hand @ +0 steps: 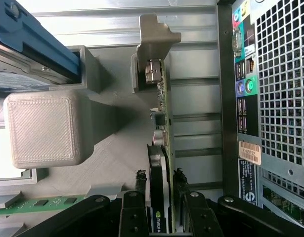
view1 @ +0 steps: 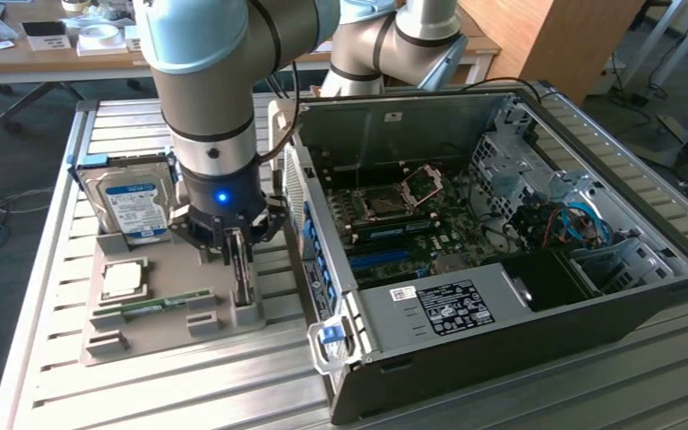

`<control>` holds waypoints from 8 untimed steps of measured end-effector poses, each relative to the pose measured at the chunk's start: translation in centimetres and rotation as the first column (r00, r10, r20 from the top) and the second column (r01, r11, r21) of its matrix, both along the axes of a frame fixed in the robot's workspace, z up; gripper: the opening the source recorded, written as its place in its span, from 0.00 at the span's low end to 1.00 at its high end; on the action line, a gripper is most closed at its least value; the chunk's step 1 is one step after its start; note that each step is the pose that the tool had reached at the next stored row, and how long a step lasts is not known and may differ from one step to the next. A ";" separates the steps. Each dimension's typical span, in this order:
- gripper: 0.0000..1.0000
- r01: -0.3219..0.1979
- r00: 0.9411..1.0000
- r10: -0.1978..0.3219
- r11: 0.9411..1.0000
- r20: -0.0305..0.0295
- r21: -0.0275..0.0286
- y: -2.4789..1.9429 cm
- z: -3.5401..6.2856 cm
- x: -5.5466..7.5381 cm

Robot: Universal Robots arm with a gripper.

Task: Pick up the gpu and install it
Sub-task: 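Pick up the gpu and move the gpu toward the slot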

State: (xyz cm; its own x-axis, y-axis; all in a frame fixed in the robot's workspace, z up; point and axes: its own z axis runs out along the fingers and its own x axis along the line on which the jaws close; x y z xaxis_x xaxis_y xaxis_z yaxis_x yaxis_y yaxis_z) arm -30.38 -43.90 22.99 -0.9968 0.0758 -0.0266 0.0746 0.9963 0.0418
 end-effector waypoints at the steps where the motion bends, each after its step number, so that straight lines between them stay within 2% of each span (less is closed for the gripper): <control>1: 0.36 0.000 1.000 0.000 1.000 0.000 0.000 0.00 -0.03 0.0; 8: 0.36 0.000 1.000 0.000 1.000 0.000 0.000 0.00 -0.20 0.1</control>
